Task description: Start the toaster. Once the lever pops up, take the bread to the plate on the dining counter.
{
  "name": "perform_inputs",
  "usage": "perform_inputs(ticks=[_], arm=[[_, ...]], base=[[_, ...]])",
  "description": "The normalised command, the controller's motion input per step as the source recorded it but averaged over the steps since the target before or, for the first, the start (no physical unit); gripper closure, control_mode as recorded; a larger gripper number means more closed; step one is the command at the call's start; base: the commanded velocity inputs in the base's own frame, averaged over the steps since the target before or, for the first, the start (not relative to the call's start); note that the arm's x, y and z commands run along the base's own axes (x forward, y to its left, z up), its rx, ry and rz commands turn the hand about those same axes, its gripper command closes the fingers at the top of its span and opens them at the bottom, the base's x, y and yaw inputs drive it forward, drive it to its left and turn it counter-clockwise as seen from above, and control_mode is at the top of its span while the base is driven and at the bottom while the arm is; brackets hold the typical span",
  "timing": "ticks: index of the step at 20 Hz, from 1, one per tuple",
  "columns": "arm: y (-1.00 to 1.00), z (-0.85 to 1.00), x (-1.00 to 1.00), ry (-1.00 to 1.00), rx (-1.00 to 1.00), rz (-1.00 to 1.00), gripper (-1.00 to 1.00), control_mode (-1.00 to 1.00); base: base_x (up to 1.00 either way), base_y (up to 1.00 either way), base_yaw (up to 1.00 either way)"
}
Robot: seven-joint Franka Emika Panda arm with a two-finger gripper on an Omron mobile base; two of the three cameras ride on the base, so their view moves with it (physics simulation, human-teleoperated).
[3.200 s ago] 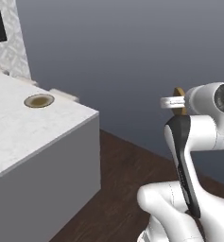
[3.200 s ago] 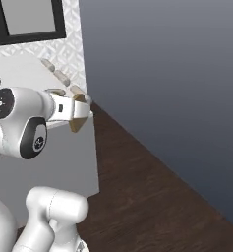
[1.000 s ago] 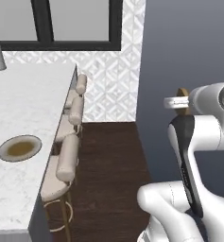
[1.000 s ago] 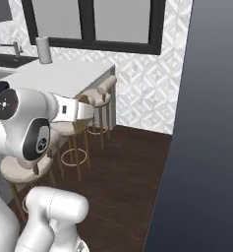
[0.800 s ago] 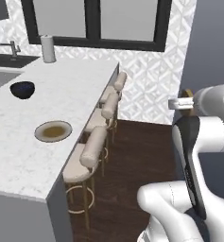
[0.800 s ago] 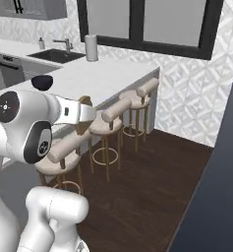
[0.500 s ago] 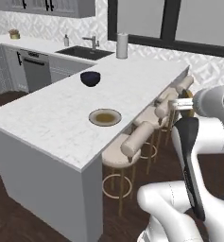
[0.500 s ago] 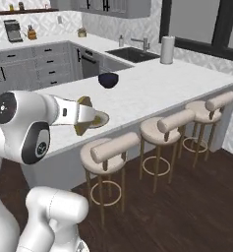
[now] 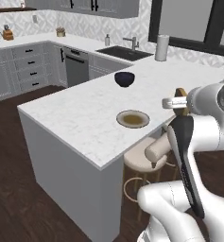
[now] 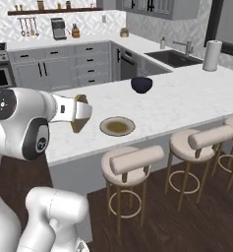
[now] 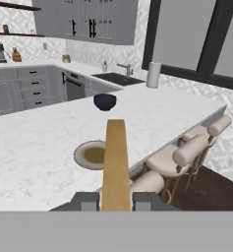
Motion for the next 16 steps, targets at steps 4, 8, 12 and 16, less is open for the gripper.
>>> perform_inputs(ticks=[4, 8, 12, 16], arm=[[0.00, 0.00, 0.00, 0.00, 0.00, 0.00, 1.00, 1.00], [0.00, 0.00, 0.00, 0.00, 0.00, 0.00, 1.00, 1.00], [0.00, 0.00, 0.00, 0.00, 0.00, 0.00, 1.00, 1.00], [-0.34, 0.00, 0.72, 0.04, 0.12, 0.15, 1.00, -1.00]], base=[[0.46, 0.06, 0.15], [0.64, 0.00, 0.10], [0.63, 0.00, 0.07], [0.16, 0.00, 0.03]])
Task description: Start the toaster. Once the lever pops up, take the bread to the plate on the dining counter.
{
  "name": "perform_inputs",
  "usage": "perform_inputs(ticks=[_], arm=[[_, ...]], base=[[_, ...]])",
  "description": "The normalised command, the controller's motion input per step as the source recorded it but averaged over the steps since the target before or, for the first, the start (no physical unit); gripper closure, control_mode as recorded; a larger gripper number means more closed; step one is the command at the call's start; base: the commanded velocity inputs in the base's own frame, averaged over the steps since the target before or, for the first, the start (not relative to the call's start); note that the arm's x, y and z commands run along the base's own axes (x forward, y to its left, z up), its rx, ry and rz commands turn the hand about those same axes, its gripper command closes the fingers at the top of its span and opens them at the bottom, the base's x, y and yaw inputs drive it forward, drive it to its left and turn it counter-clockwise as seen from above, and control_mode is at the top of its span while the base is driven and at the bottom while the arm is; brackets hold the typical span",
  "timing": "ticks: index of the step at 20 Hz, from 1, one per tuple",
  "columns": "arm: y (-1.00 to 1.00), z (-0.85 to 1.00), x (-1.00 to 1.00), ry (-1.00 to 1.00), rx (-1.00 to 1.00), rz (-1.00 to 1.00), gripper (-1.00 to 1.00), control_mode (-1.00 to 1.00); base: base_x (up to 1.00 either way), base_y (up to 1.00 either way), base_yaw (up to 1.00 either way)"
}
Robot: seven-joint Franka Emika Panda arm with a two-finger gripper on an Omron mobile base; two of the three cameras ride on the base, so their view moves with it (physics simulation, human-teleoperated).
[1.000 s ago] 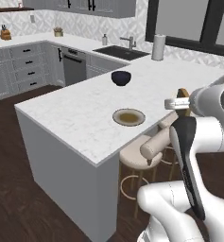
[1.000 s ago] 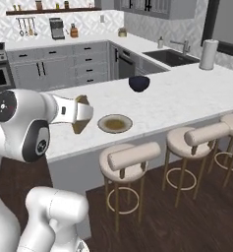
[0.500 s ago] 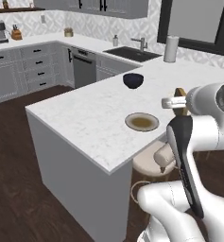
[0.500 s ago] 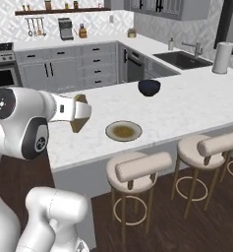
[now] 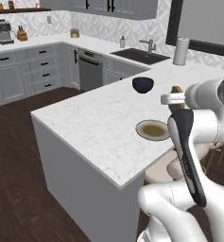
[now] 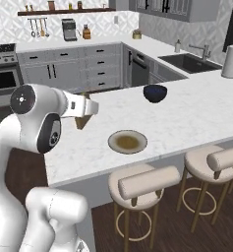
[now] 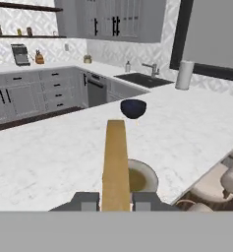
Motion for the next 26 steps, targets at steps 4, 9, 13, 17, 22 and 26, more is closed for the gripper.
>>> perform_inputs(ticks=[4, 9, 13, 17, 22, 26], arm=[[-0.61, -0.02, 1.00, 0.37, 0.20, 0.22, 1.00, -1.00], [-0.55, -0.35, 0.96, 0.39, 0.09, 0.28, 1.00, -1.00], [-0.39, -0.97, 0.53, 0.15, 0.01, 0.16, 1.00, -1.00], [-0.16, -0.46, 0.68, 0.07, 0.14, 0.10, 1.00, -1.00], [0.03, -0.59, 0.52, -0.01, 0.26, 0.07, 1.00, -1.00], [0.02, -0.76, 0.34, 0.00, 0.13, 0.03, 1.00, -1.00]], base=[[0.00, 0.00, 0.00], [0.00, 0.00, 0.00], [0.00, 0.00, 0.00], [0.00, 0.00, 0.00], [0.00, 0.00, 0.00], [0.00, 0.00, 0.00]])
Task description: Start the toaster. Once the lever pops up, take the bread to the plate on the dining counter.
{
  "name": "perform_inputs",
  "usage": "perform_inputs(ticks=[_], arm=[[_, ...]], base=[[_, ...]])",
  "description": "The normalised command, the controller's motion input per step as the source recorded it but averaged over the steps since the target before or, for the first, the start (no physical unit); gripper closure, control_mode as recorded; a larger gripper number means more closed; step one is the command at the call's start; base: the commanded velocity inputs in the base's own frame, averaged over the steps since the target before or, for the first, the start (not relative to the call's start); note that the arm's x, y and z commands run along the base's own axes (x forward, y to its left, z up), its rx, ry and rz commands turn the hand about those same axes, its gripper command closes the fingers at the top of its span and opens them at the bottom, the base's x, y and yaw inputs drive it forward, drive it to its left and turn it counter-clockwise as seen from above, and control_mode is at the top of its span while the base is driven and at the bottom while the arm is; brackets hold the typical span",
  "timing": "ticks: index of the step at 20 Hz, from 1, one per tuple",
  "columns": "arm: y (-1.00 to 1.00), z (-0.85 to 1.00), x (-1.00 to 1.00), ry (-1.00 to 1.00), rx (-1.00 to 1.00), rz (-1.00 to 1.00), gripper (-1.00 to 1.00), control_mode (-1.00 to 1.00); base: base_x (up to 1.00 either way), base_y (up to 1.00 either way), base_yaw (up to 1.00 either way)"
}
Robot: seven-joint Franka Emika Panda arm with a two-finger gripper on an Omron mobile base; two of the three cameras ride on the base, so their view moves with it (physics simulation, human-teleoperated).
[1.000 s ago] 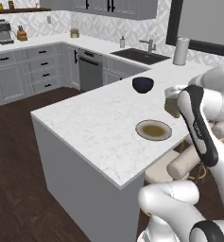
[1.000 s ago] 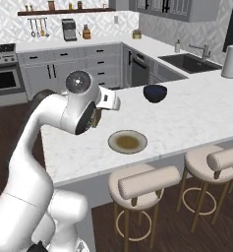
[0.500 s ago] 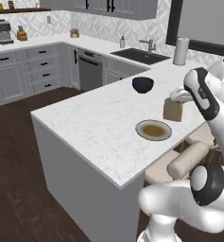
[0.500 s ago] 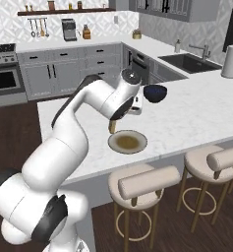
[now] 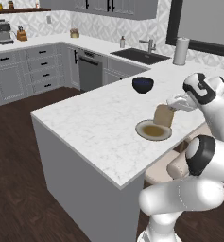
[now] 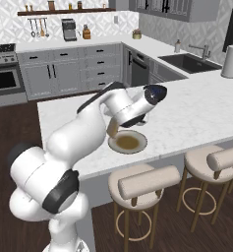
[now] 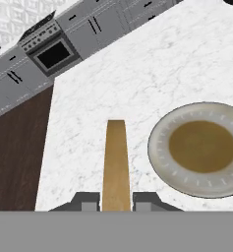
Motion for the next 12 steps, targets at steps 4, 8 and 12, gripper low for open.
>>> perform_inputs(ticks=[4, 8, 12], arm=[[0.00, -0.50, 0.36, 0.00, 0.02, 0.02, 1.00, -1.00], [0.00, -0.54, 0.10, 0.00, 0.00, 0.01, 1.00, -1.00], [0.00, -0.59, 0.04, 0.00, 0.00, 0.00, 1.00, -1.00]], base=[[0.00, 0.00, 0.00], [0.00, 0.00, 0.00], [0.00, 0.00, 0.00]])
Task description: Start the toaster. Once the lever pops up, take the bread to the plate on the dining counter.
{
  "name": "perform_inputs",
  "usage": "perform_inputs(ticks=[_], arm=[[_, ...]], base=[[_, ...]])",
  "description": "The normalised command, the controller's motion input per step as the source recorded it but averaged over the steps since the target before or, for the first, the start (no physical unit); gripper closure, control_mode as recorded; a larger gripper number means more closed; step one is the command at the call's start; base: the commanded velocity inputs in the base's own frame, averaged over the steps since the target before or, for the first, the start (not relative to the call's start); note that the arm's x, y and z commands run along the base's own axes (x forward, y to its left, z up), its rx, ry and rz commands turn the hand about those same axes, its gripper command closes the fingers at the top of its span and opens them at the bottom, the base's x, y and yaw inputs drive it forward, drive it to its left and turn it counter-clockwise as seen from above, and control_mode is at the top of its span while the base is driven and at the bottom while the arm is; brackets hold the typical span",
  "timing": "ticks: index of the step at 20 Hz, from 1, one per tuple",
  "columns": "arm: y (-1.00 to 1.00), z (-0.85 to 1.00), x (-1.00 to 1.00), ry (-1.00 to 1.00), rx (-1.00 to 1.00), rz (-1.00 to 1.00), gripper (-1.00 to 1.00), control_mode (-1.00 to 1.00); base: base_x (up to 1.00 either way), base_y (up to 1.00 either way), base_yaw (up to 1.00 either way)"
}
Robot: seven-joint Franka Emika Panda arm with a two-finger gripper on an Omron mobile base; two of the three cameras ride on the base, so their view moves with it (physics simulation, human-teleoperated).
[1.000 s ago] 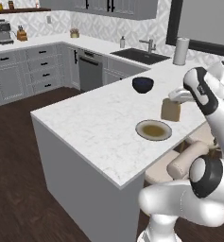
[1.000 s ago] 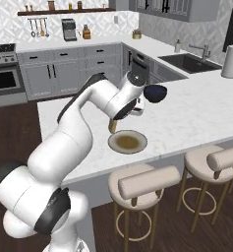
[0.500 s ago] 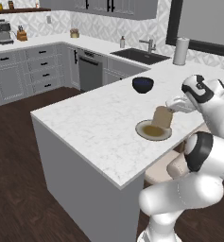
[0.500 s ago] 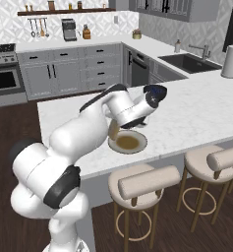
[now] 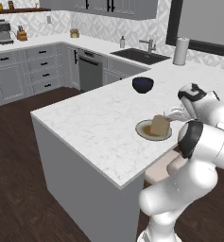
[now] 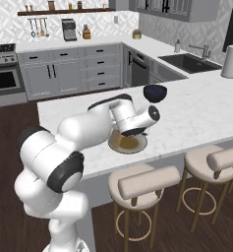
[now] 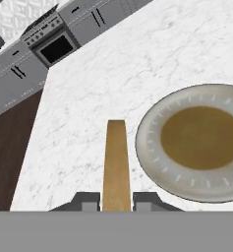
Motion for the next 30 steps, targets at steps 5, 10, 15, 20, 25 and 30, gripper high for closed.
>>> perform_inputs(ticks=[5, 10, 15, 20, 25, 30], arm=[[0.00, -0.26, 0.09, 0.00, 0.00, 0.00, 1.00, -1.00], [0.00, -0.02, 0.04, -0.03, 0.00, 0.00, 1.00, -1.00], [0.00, -0.01, 0.19, -0.03, 0.00, 0.00, 1.00, -1.00], [0.00, -0.09, 0.29, -0.03, 0.00, 0.00, 1.00, -1.00], [0.00, -0.40, 0.26, -0.06, 0.00, 0.01, 1.00, -1.00], [0.00, -0.21, 0.33, -0.02, 0.00, 0.00, 1.00, -1.00]], base=[[0.00, 0.00, 0.00], [0.00, 0.00, 0.00], [0.00, 0.00, 0.00], [0.00, 0.00, 0.00], [0.00, 0.00, 0.00], [0.00, 0.00, 0.00]])
